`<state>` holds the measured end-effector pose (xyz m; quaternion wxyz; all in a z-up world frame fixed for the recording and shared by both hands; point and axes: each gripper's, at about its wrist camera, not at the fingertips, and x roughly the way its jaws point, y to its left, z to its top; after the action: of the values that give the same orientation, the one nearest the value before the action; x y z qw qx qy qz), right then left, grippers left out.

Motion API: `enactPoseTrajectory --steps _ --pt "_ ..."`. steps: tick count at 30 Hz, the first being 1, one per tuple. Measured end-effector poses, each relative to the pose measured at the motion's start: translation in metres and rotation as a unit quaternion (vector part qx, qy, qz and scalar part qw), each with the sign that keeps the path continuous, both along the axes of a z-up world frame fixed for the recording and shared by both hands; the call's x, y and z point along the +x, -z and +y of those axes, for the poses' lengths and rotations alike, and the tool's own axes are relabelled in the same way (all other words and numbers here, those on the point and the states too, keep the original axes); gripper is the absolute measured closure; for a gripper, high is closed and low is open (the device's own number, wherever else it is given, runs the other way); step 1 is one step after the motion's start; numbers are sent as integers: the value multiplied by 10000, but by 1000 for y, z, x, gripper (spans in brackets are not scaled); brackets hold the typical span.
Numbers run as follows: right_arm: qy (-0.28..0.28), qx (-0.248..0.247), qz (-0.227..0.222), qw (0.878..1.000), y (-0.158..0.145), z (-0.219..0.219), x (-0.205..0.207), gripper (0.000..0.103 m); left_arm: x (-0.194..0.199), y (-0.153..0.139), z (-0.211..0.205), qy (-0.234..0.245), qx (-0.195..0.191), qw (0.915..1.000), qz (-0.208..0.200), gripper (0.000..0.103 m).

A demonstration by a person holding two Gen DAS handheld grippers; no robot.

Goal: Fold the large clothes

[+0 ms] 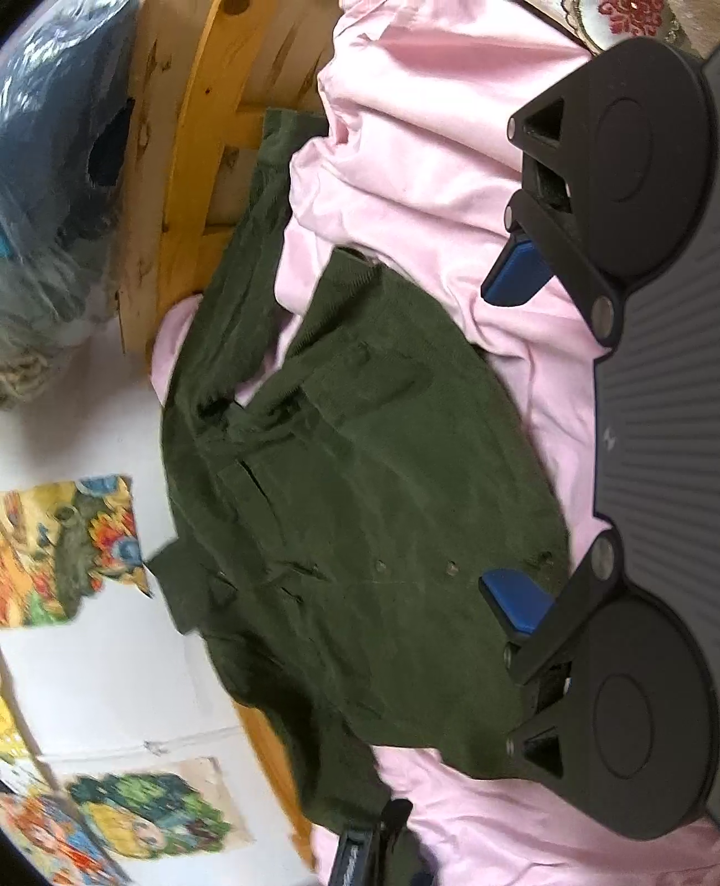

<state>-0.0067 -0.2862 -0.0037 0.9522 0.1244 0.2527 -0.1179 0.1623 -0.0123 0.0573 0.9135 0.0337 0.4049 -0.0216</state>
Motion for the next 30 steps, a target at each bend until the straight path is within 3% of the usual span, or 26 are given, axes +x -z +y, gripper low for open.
enactPoseTrajectory --steps 4,7,9,12,16,19,21,23,27,29,30 --pt "574 182 -670 9959 -9 -33 -6 0 34 -1 -32 376 335 9987 -96 1" --pt "979 -205 -915 9908 -23 -63 2 0 51 11 -59 820 535 9945 -362 0" --pt "1158 -696 -883 9869 -30 -88 17 0 58 24 -72 1144 534 9903 -581 0" --pt "1239 -897 -594 9865 -30 -133 43 0 63 48 -88 1451 474 9853 -763 0" --pt "1472 -454 -108 9880 -23 -195 76 0 73 81 -88 1654 4 9861 -143 1" --pt "2030 -54 -88 9791 -15 -227 85 0 83 93 -77 1798 -352 9821 430 1" --pt "2348 337 -208 9712 -8 -247 88 0 85 93 -71 1864 -313 9810 438 1" --pt "2519 681 -414 9645 0 -266 93 2 85 90 -69 1866 12 9821 242 1" --pt "2594 1079 -357 9591 19 -286 109 22 85 83 -61 1848 443 9817 61 0" --pt "2604 1088 -307 9588 24 -288 115 44 86 80 -54 1803 485 9824 91 1" --pt "2576 1065 -329 9598 25 -286 117 50 86 79 -49 1754 511 9831 107 1"
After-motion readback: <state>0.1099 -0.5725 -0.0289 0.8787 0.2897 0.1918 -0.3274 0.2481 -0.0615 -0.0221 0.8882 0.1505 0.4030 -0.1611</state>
